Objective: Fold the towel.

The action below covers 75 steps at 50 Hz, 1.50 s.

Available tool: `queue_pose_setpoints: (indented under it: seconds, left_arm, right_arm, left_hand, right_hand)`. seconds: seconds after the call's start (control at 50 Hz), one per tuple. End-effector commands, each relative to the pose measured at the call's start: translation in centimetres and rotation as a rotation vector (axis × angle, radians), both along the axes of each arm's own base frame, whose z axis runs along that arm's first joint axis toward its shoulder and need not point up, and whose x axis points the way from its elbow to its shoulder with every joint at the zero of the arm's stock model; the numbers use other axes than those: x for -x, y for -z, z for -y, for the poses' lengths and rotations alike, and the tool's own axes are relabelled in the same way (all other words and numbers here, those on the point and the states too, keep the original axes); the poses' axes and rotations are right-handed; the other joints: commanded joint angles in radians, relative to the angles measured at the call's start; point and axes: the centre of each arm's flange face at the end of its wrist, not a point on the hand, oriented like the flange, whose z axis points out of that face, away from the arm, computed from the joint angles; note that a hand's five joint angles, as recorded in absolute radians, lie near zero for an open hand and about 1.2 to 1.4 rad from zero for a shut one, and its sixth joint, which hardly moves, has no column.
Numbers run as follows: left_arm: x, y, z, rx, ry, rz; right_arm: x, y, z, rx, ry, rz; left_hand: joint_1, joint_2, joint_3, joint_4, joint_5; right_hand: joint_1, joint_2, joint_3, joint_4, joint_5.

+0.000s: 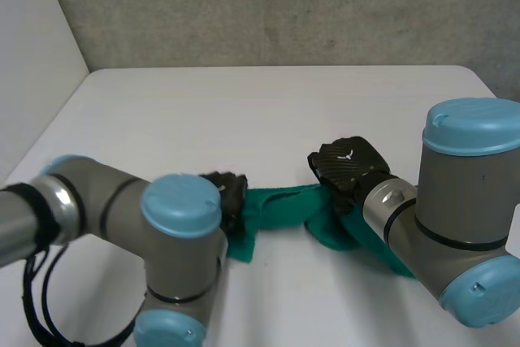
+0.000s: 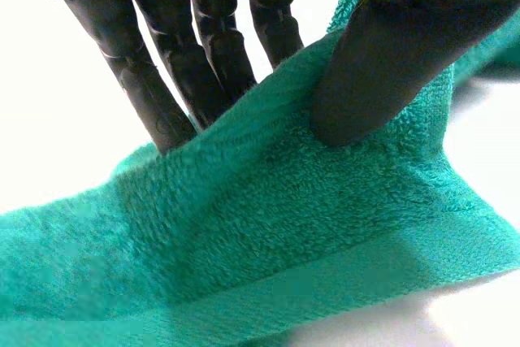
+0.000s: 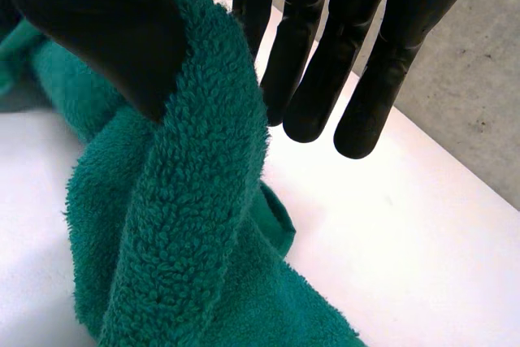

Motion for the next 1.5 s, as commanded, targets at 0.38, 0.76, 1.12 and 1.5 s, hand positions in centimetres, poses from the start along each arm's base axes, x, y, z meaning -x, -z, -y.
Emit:
queue_pose_setpoints:
  seconds: [0.38, 0.76, 1.12, 1.5]
  left_arm:
    - [-6.8, -11.1, 4.6, 0.079, -0.016, -0.158]
    - [-6.7, -19.2, 3.4, 0.253, 0.010, -0.319]
    - [-6.7, -26.2, -0.9, 0.438, 0.146, -0.420]
    - [-6.8, -26.5, -1.0, 0.466, 0.146, -0.396]
  right_arm:
    - [1.5, 0.2, 0.9, -0.112, 0.075, 0.025]
    - [7.5, -0.6, 2.7, -0.353, 0.227, 0.244]
    - [5.8, -3.5, 7.3, -0.359, -0.005, 0.235]
    - [-0.5, 2.7, 9.9, -0.501, -0.059, 0.334]
  left_hand:
    - [0.275, 0.206, 0.214, 0.209, 0.265]
    - [0.275, 0.206, 0.214, 0.209, 0.265]
    - [0.275, 0.206, 0.214, 0.209, 0.265]
    - [0.275, 0.206, 0.214, 0.209, 0.265]
  right_hand:
    - [-0.682, -0.879, -0.891, -0.902, -0.867]
    - [-0.798, -0.995, -1.007, -1.018, -0.983]
    - [-0.798, -0.995, -1.007, -1.018, -0.983]
    - [-0.328, -0.526, -0.538, -0.548, -0.513]
